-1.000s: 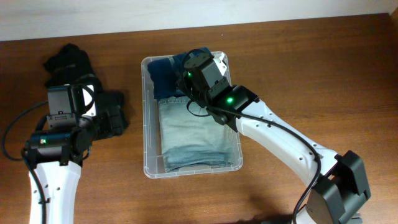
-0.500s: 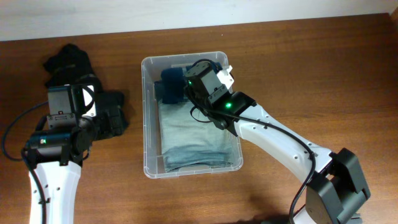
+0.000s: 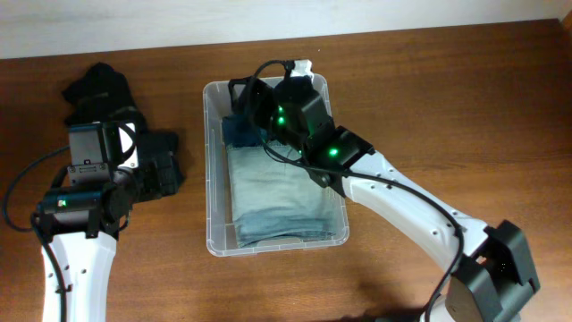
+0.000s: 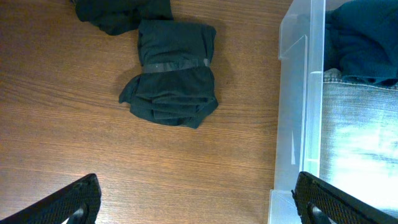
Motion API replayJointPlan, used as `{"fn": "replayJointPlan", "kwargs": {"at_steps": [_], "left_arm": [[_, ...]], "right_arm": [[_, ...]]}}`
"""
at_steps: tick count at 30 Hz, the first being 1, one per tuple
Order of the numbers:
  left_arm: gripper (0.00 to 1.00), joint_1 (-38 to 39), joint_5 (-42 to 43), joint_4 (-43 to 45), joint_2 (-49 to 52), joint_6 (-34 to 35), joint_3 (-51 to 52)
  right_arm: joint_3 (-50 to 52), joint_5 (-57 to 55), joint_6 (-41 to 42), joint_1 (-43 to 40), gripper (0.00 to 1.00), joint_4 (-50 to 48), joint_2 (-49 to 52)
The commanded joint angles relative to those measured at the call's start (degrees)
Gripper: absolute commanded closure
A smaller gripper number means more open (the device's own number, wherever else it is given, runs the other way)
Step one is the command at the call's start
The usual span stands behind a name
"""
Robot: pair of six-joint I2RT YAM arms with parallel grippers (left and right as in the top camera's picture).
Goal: Pack container
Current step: 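Carry the teal bundle into the bin's top end and release, then raise the right gripper away from the bin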
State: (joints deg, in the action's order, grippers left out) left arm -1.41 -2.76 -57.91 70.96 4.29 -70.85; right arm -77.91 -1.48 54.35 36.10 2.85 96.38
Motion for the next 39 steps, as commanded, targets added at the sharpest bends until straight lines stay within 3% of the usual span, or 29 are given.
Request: {"fn": "replayJointPlan", "kwargs": {"at_steps": [1, 4, 6, 7, 11, 16, 21, 25, 32, 39], "left_arm": [[0.01, 0.13, 0.24, -0.04, 0.20, 0.57, -0.87], [0.01, 0.13, 0.26, -0.09, 0.20, 0.57, -0.87], [0.00, 0.13, 0.24, -0.09, 0.17, 0.57, -0.87], [0.01, 0.13, 0.26, -0.07, 0.20, 0.57, -0.87], [0.01, 0.13, 0.26, -0.04, 0.20, 0.57, -0.87], [0.01, 0.13, 0.26, -0.04, 0.20, 0.57, -0.87], [0.00, 0.13, 0.26, -0.07, 0.20, 0.57, -0.87], [0.01, 0.13, 0.24, -0.04, 0.20, 0.57, -0.87], [0.00, 0.13, 0.22, -0.07, 0.20, 0.57, -0.87], [0.01, 0.13, 0.02, 0.13, 0.17, 0.57, -0.87]], "right_arm": [[-4.17, -0.72, -27.08, 0.15, 0.41, 2.78, -2.60], [-4.83, -2.49, -36.52, -0.72, 0.71, 9.18, -2.58], [-4.83, -3.80, -37.90, -2.12, 0.91, 14.19, -2.08], [-4.81, -4.00, -37.92, -2.71, 0.96, 15.89, -1.73], [-4.79, -3.54, -38.12, -6.67, 0.96, 22.60, 2.78], [-4.76, 1.22, -41.07, -8.72, 0.96, 23.43, 11.34], [-4.76, 12.90, -41.03, -8.74, 0.96, 27.43, 28.50], [-4.76, 16.04, -41.03, -8.74, 0.96, 29.14, 34.10], [-6.69, 15.85, -41.09, -8.83, 0.88, 30.45, 30.75], [-14.51, 9.75, -43.15, -10.08, 0.82, 40.96, 17.42]]}}
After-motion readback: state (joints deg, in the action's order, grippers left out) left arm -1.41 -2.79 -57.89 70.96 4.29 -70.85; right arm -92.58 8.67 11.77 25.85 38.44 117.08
